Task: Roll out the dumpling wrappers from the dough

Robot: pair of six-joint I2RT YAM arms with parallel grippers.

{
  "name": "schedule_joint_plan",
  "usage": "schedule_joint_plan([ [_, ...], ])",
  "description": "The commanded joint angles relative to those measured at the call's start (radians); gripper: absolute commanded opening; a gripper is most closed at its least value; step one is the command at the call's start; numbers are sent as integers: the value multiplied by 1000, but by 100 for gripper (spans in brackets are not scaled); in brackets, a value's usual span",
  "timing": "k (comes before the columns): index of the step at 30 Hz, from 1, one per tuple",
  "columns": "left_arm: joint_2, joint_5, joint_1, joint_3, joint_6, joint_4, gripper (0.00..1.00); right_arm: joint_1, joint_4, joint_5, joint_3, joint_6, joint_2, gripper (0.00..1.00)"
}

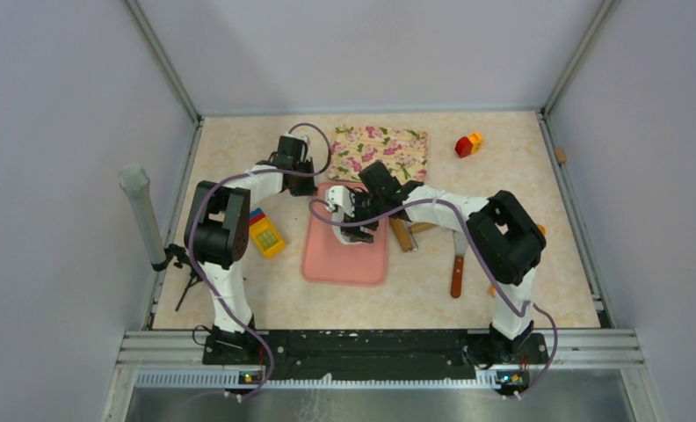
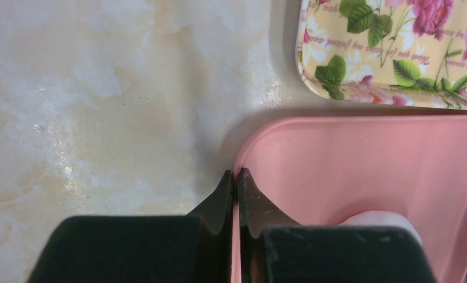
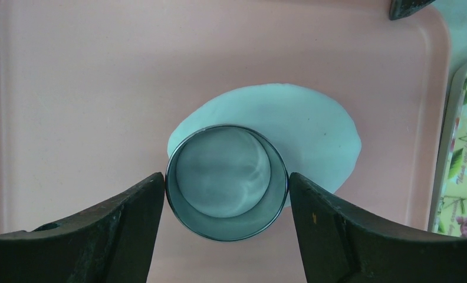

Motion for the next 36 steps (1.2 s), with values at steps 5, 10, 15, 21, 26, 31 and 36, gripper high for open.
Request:
schedule_joint_plan([
  [5, 35, -33, -9, -43, 4, -25, 0, 11, -3, -18, 41, 28, 40, 73],
  [10, 35, -33, -9, -44, 5, -24, 0, 12, 2, -15, 32, 17, 36, 77],
  [15, 34, -33, -10, -45, 5, -24, 0, 11, -10, -18, 38, 20, 42, 74],
  [21, 33, -35, -11, -46, 5, -23, 0, 12, 0, -8, 35, 51, 33, 62],
  [26, 33, -36, -11, -46, 5, -23, 0, 12, 28, 21, -5, 75, 31, 53],
  [31, 33, -39, -11, -46, 4, -23, 0, 11, 80, 68, -64, 119, 32, 45],
  [36, 36, -42, -13, -44, 4, -23, 0, 20, 144, 151, -121, 211, 18, 40],
])
